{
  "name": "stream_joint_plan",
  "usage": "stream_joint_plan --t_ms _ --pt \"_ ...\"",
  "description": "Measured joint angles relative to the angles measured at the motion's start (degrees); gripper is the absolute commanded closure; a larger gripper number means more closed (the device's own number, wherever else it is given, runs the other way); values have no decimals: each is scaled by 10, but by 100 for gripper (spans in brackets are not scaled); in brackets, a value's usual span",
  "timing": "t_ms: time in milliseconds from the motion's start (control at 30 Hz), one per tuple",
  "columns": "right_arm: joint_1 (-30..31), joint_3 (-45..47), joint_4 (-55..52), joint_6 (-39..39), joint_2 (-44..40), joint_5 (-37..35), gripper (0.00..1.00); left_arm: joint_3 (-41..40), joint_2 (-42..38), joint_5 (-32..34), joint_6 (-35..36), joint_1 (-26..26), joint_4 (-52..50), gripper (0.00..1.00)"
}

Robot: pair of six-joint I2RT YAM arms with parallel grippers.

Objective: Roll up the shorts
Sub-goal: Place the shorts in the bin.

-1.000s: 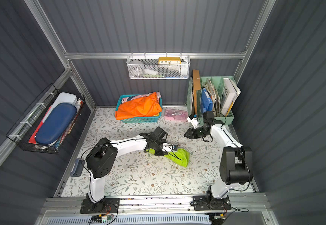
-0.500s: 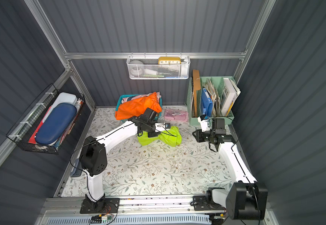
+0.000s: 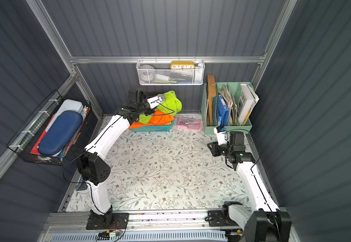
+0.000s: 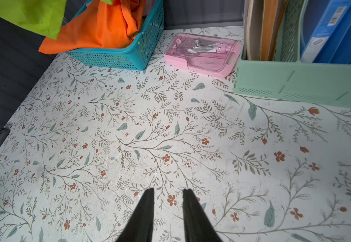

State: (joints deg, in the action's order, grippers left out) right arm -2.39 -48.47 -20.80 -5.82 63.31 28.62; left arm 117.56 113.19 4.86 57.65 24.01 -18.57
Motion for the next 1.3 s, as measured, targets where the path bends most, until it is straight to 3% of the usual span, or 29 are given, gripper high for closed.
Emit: stream_joint_plan --t_ms 167,367,433,500,567,700,900,1167,1200,1300 --pt "24 0 29 9 30 8 72 11 24 -3 8 -53 93 100" --pt "90 -44 72 24 104 5 76 -54 77 -40 15 -88 169 100" --pt "112 -89 84 30 145 3 83 -73 108 -60 15 -88 176 100" --pt "130 -145 97 37 188 3 100 -88 139 -81 14 -86 172 100" --pt "143 -206 117 50 234 8 100 -96 162 -100 14 -84 171 100" --pt "159 -308 166 87 317 25 100 -97 160 -125 14 -88 173 82" --pt "185 -450 205 143 455 46 100 -112 158 -165 8 -97 171 46" --pt "218 -582 263 247 618 75 100 -116 158 -208 -5 -106 160 28" --pt "221 -597 270 260 636 76 100 -116 158 -213 -7 -107 159 1" --pt "233 -666 272 290 696 79 100 -115 158 -230 -18 -112 152 0"
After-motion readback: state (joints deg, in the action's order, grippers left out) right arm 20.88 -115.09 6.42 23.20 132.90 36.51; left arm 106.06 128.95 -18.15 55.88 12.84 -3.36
